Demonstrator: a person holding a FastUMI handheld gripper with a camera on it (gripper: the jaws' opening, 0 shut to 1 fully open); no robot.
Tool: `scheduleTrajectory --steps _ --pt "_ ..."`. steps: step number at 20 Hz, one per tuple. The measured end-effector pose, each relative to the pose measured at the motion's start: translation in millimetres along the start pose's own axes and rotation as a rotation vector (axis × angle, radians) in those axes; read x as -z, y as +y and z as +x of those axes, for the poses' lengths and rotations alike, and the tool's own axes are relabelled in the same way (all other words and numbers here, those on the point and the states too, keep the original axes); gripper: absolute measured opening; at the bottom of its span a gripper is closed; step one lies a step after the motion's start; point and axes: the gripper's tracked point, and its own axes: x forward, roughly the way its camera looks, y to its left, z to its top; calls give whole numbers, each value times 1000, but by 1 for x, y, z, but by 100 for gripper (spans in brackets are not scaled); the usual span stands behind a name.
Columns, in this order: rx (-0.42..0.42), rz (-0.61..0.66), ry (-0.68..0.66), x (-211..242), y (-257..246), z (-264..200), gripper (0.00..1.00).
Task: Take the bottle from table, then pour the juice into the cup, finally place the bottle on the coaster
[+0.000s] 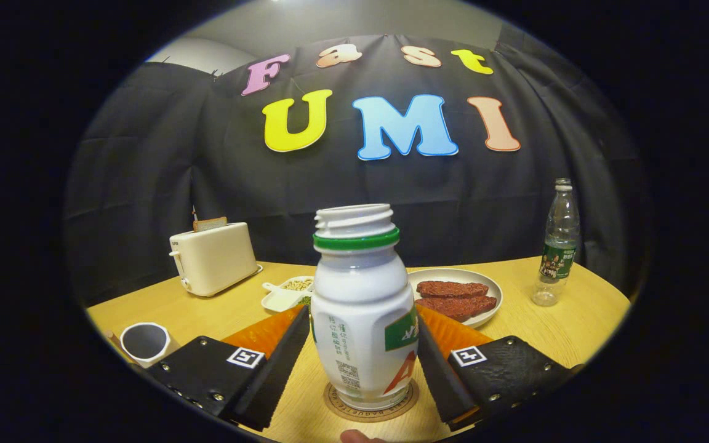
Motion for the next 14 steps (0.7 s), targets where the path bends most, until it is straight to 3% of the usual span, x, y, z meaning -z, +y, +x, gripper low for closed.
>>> scheduleTrajectory --steps 14 --pt "49 -59 -129 -68 -24 -135 96"
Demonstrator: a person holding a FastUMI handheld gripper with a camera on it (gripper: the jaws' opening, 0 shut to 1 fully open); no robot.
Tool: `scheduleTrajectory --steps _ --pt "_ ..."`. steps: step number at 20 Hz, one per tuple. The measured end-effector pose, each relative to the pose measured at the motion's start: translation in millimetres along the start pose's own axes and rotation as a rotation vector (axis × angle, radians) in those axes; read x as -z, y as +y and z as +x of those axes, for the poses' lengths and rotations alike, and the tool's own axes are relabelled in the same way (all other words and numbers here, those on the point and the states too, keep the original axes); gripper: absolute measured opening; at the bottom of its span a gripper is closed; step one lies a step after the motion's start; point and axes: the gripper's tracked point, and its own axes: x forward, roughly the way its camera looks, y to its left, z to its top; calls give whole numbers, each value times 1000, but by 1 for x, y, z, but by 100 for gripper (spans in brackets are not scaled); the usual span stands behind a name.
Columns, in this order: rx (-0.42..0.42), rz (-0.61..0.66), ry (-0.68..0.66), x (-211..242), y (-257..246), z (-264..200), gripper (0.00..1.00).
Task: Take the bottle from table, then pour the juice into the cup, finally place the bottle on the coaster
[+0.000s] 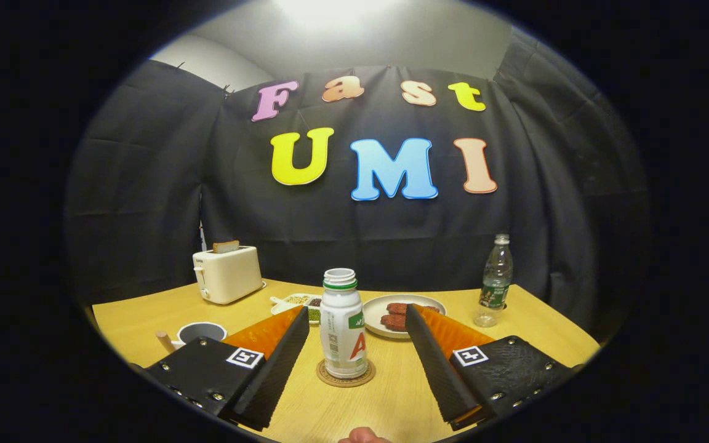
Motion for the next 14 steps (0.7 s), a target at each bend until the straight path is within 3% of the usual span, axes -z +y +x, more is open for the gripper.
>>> scheduleTrajectory --steps 6,14 --pt "17 -11 -32 -18 -22 -31 96" --pt "49 -27 -52 -10 -61 -52 96"
